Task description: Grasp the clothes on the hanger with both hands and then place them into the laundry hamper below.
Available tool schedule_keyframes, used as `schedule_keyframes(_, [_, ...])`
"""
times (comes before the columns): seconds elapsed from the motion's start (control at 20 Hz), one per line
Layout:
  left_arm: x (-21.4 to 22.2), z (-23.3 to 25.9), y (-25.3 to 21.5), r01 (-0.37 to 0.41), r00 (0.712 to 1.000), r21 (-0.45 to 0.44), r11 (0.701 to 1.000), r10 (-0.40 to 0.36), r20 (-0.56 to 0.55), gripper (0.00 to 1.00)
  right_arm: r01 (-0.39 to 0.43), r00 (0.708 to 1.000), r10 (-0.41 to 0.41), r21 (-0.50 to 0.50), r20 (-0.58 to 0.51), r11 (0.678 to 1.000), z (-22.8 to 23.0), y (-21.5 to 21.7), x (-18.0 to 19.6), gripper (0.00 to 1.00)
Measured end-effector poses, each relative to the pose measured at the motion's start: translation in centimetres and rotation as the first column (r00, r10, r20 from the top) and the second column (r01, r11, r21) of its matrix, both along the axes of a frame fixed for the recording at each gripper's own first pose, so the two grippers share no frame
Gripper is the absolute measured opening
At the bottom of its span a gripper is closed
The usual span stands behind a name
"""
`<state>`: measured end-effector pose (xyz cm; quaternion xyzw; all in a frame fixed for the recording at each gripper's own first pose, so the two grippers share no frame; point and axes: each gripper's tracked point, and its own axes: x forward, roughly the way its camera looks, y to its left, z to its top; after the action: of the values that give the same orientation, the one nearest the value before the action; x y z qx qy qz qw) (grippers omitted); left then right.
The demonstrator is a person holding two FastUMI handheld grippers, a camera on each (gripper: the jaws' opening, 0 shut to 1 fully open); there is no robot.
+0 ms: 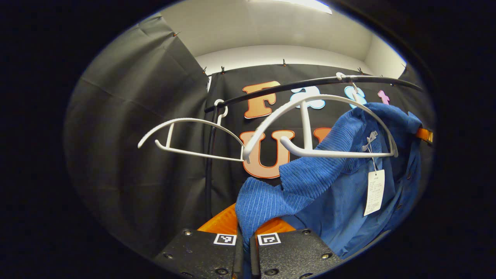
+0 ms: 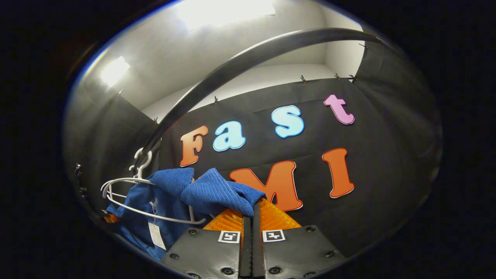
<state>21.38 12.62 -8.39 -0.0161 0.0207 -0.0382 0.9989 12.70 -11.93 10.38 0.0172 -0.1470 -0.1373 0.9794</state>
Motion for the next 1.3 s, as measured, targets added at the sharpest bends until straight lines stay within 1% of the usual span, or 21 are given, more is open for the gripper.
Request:
schedule_keyframes(0.15, [0.2,-2.0,-1.5,-0.004,0.999,-0.063,0.998,0.002,-0.034,0.07,0.068,0.997,-0.068,-0.015,-0.039,0.998,-0.9,-3.5,1.5,0.07])
schedule_keyframes(0.2, [0.1,-2.5,-2.0,0.0,0.999,-0.079,0.997,-0.003,-0.045,0.09,0.085,0.995,-0.086,-0.023,-0.052,0.996,-1.2,-4.3,1.9,0.07])
schedule_keyframes(0.25, [-0.1,-3.0,-2.5,0.002,0.999,-0.088,0.996,-0.007,-0.051,0.07,0.092,0.993,-0.094,-0.027,-0.067,0.995,-1.5,-4.9,1.7,0.07])
schedule_keyframes(0.5, [-1.2,-4.2,-3.7,0.005,0.997,-0.103,0.995,-0.013,-0.076,0.07,0.153,0.978,-0.16,-0.064,-0.132,0.986,-3.8,-7.7,1.4,0.07])
schedule_keyframes(0.75, [-2.2,-5.6,-4.4,-0.002,0.994,-0.082,0.997,-0.007,-0.112,0.07,0.169,0.964,-0.179,-0.068,-0.198,0.983,-6.5,-8.8,0.7,0.07])
schedule_keyframes(0.85, [-2.8,-6.2,-4.5,-0.006,0.991,-0.076,0.997,-0.004,-0.13,0.07,0.169,0.959,-0.177,-0.054,-0.223,0.984,-7.3,-9.3,0.2,0.07])
schedule_keyframes(0.95, [-3.0,-7.3,-4.2,0.003,0.988,-0.079,0.997,-0.015,-0.151,0.07,0.141,0.956,-0.146,-0.035,-0.255,0.989,-8.9,-8.9,0.0,0.07])
schedule_keyframes(1.05, [-4.4,-8.3,-4.3,0.005,0.985,-0.051,0.999,-0.013,-0.17,0.07,0.113,0.949,-0.119,-0.036,-0.292,0.993,-10.7,-8.0,-0.2,0.07])
schedule_keyframes(1.2, [-5.5,-10.0,-4.9,0.014,0.977,0.003,1.0,-0.013,-0.211,0.07,0.061,0.932,-0.079,-0.062,-0.353,0.996,-13.3,-5.9,-0.2,0.08])
schedule_keyframes(1.25, [-6.0,-10.7,-5.0,0.02,0.973,0.013,1.0,-0.016,-0.231,0.07,0.033,0.925,-0.052,-0.057,-0.376,0.998,-14.4,-4.8,0.0,0.08])
schedule_keyframes(1.3, [-6.4,-11.3,-5.2,0.028,0.968,0.021,0.999,-0.021,-0.25,0.09,0.003,0.916,-0.021,-0.044,-0.401,0.999,-15.4,-3.6,0.4,0.08])
